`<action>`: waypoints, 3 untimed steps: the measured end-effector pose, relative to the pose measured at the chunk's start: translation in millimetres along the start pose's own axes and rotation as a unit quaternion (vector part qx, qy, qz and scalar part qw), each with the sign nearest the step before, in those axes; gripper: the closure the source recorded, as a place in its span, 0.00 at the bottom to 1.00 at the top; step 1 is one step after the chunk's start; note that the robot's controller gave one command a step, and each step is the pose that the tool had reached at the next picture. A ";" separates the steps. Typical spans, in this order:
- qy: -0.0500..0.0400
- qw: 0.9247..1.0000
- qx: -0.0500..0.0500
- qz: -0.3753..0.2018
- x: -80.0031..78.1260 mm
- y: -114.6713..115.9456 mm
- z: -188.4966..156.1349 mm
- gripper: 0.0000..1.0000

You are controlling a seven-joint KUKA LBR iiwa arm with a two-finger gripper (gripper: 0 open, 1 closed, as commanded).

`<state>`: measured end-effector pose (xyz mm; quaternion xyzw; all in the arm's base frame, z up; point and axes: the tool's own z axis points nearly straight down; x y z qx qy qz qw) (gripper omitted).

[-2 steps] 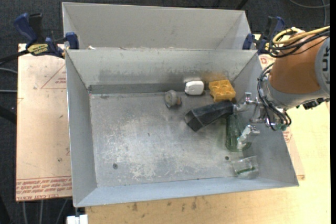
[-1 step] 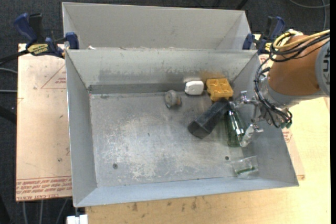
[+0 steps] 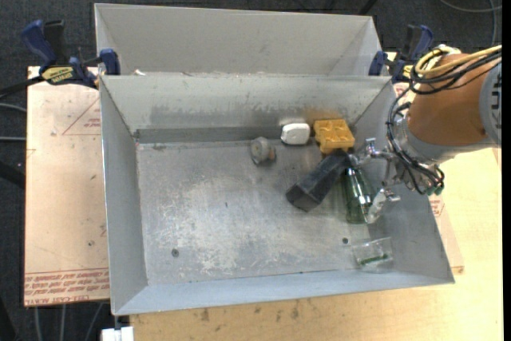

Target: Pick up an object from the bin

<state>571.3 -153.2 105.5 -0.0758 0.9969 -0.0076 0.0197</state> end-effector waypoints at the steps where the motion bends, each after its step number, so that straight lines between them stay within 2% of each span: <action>1: 0.000 1.000 -0.001 0.000 0.9 1.2 -2.6 1.00; 2: 0.012 1.000 -0.007 0.014 -3.9 1.0 -52.1 1.00; 3: 0.019 1.000 -0.010 0.000 -11.1 2.8 -113.7 1.00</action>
Offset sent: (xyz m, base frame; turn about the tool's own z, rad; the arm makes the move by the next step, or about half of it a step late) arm 0.0061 -0.0001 0.1013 0.0551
